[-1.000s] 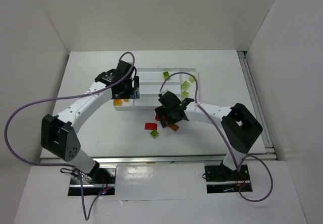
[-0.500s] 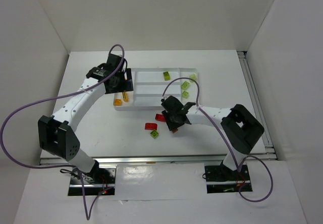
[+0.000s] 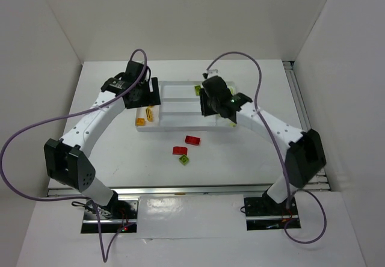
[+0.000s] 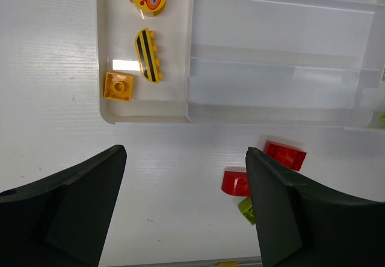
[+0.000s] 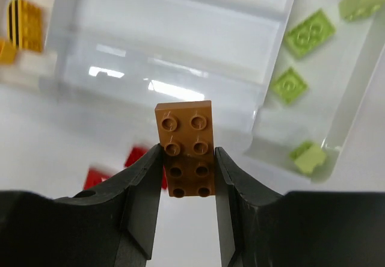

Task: Sort the legos into containers by color

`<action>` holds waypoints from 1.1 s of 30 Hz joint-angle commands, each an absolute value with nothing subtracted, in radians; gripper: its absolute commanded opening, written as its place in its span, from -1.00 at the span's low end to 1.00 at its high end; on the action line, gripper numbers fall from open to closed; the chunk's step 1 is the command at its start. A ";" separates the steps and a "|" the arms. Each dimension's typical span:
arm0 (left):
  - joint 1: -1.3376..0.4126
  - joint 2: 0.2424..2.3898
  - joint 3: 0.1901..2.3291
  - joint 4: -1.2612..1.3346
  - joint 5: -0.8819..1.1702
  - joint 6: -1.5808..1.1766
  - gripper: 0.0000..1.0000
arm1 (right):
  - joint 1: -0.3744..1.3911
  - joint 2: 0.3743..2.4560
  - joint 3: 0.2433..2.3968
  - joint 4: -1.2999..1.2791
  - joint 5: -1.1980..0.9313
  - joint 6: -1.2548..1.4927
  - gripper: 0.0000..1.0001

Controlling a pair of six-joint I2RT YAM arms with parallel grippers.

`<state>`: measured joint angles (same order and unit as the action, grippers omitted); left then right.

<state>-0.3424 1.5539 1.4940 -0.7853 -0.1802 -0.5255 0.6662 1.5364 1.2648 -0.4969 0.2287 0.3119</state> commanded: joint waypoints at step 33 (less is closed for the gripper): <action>-0.318 1.470 1.445 -0.749 -0.179 -0.512 0.86 | 0.667 1.749 1.384 -0.403 0.215 0.328 -0.03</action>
